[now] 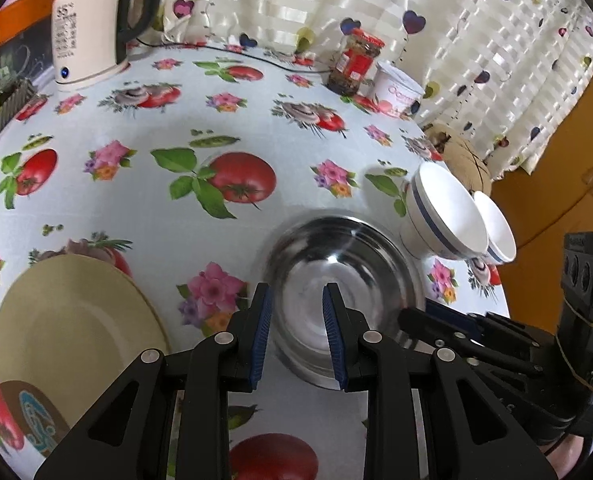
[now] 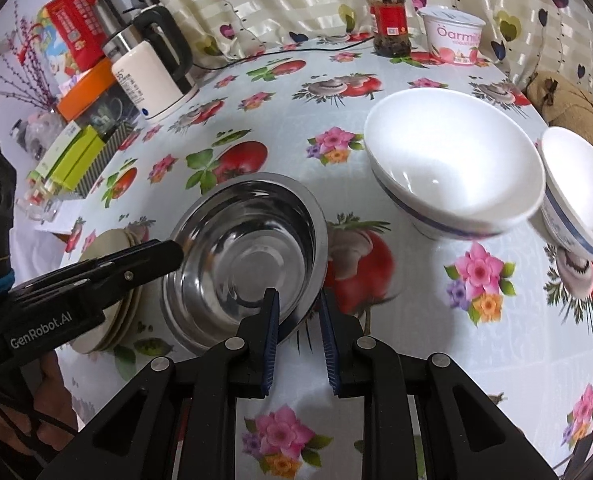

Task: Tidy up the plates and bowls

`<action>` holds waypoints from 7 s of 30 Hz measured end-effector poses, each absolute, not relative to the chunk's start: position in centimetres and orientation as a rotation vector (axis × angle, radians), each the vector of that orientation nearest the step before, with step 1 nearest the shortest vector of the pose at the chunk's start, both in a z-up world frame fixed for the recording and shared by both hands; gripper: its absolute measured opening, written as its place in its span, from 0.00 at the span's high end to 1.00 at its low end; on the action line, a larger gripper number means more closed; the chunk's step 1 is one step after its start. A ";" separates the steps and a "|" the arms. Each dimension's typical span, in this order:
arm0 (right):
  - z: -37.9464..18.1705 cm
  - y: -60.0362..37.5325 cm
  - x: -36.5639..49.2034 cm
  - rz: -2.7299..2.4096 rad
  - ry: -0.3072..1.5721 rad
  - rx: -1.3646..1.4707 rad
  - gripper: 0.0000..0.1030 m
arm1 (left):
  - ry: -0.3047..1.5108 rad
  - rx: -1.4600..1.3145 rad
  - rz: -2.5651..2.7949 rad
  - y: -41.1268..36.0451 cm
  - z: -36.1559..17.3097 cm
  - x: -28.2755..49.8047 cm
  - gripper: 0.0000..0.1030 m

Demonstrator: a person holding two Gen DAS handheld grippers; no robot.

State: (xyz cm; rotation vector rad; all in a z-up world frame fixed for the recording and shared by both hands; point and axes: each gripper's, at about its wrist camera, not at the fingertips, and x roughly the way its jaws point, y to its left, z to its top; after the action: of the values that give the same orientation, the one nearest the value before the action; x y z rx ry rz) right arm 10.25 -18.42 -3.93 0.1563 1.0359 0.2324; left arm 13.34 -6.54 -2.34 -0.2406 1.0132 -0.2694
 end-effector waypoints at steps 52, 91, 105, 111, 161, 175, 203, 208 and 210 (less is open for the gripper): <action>-3.2 -21.8 5.4 0.198 1.033 0.172 0.52 | 1.031 -0.212 -0.320 -8.5 -2.0 9.8 0.73; 1.2 -25.2 3.8 0.094 0.904 0.164 0.51 | 0.978 -0.162 -0.404 -12.5 1.3 10.3 0.73; 0.3 -26.1 5.2 0.085 0.923 0.176 0.51 | 0.993 -0.150 -0.414 -13.4 0.9 12.0 0.73; 0.2 -26.3 5.8 0.086 0.923 0.181 0.52 | 1.001 -0.161 -0.433 -13.9 1.0 13.3 0.73; -1.6 -30.8 13.7 -0.004 0.934 0.300 0.78 | 1.050 -0.163 -0.468 -19.1 -1.8 21.6 0.82; 0.5 -29.2 12.5 0.021 0.900 0.274 0.78 | 0.994 -0.165 -0.445 -17.5 0.9 19.4 0.82; 2.4 -20.2 6.8 0.171 0.909 0.186 0.78 | 0.991 -0.223 -0.311 -9.6 2.0 10.9 0.82; 1.6 -19.5 6.3 0.182 0.940 0.182 0.78 | 1.027 -0.219 -0.300 -9.3 1.2 10.2 0.82; 1.3 -19.5 6.2 0.182 0.951 0.181 0.78 | 1.040 -0.217 -0.297 -9.3 0.9 10.1 0.82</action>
State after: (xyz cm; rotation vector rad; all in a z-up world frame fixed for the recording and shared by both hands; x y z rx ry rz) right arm 6.21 -19.48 1.30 0.1809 0.9515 0.1822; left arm 10.07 -9.33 0.89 -0.2167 1.0399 -0.2968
